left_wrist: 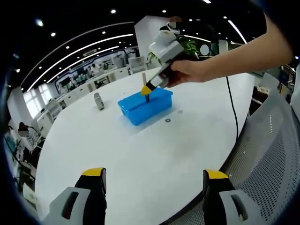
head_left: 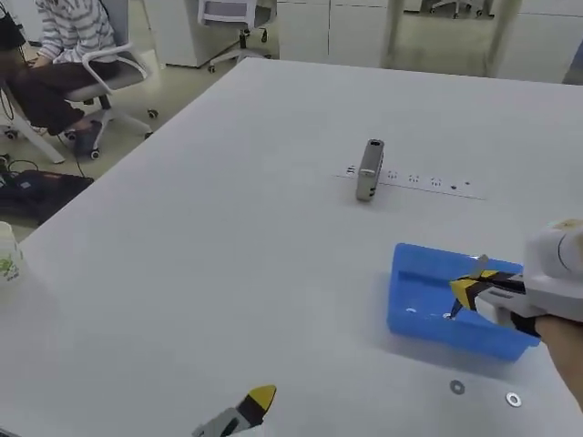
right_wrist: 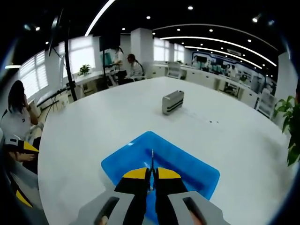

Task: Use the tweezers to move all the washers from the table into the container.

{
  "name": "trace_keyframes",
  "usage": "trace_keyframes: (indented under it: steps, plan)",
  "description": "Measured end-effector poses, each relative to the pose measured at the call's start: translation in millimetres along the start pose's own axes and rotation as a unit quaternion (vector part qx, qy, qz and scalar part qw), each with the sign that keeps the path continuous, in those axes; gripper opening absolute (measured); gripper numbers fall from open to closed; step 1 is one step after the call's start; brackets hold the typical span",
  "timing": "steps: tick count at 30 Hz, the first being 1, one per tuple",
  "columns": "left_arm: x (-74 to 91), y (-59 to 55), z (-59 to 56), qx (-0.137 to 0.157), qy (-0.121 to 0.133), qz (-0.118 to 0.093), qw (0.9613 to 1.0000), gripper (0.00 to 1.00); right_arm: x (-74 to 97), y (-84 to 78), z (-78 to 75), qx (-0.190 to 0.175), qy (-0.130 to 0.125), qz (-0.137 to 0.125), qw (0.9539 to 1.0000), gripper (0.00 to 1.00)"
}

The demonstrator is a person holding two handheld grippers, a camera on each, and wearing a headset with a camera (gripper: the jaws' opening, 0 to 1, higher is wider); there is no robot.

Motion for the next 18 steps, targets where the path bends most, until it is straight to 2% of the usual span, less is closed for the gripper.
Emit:
trace_keyframes:
  steps: [9, 14, 15, 18]
  plan:
    - [-0.5, -1.2, -0.9, -0.003, -0.001, 0.006, 1.0000, 0.86, -1.8, -8.6, 1.1, 0.000, -0.001, 0.009, 1.0000, 0.01]
    - [-0.5, -1.2, -1.0, -0.004, -0.001, 0.007, 1.0000, 0.86, -1.2, -7.6, 1.2, -0.002, 0.000, 0.007, 1.0000, 0.02]
    - [-0.5, -1.2, -1.0, -0.004, -0.001, 0.007, 1.0000, 0.86, -0.7, -7.7, 0.6, 0.008, -0.002, 0.008, 0.9999, 0.02]
    - [-0.5, -1.5, -0.9, -0.005, -0.001, 0.008, 1.0000, 0.86, -0.9, -7.5, 4.6, 0.003, 0.007, 0.007, 0.9999, 0.02]
Point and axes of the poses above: the centre of the closed fingertips' face, and the gripper's own axes: x roughly backward along the fingers, z roughly to its left, y roughly out of its top, the point moved 5 cm from there along x, roughly backward along the fingers, and after that the axes turned 9 degrees about -z, right-handed, at the moved point
